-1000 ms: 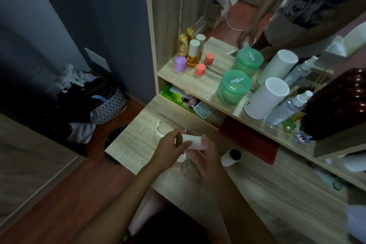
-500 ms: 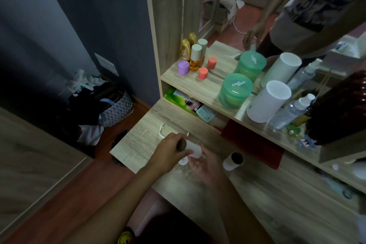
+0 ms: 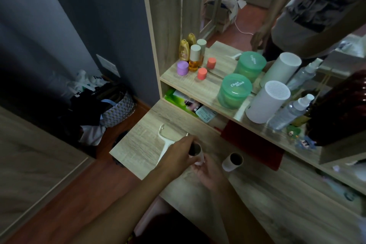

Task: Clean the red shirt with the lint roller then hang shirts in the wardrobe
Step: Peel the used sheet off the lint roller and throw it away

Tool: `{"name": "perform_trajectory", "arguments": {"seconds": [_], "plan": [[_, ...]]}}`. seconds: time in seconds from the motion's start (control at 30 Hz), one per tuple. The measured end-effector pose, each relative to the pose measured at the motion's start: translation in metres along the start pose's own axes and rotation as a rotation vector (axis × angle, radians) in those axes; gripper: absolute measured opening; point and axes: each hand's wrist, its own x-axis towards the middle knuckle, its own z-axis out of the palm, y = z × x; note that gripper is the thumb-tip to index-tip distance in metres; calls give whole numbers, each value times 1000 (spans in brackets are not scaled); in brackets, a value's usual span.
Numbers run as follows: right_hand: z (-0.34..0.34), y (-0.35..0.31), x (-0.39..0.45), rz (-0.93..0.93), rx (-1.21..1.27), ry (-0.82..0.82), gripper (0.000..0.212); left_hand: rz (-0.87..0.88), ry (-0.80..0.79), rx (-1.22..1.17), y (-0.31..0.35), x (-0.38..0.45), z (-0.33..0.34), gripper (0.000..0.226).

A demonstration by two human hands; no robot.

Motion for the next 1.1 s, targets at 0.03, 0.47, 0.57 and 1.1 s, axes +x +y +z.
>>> {"name": "perform_trajectory", "arguments": {"seconds": [0.03,0.47,0.57,1.1], "plan": [[-1,-2,1,5,21,-1,25,7,10,-6,0,0,0,43],[-3,-20,24,-159,-562,180,19,-42,117,-41,-9,3,-4,44],[-6,-19,22,-319,-919,173,16,-72,147,-77,-15,5,-5,45],[-7,-7,27,-819,-1593,401,27,-167,281,-165,-42,-4,-28,38]]}}
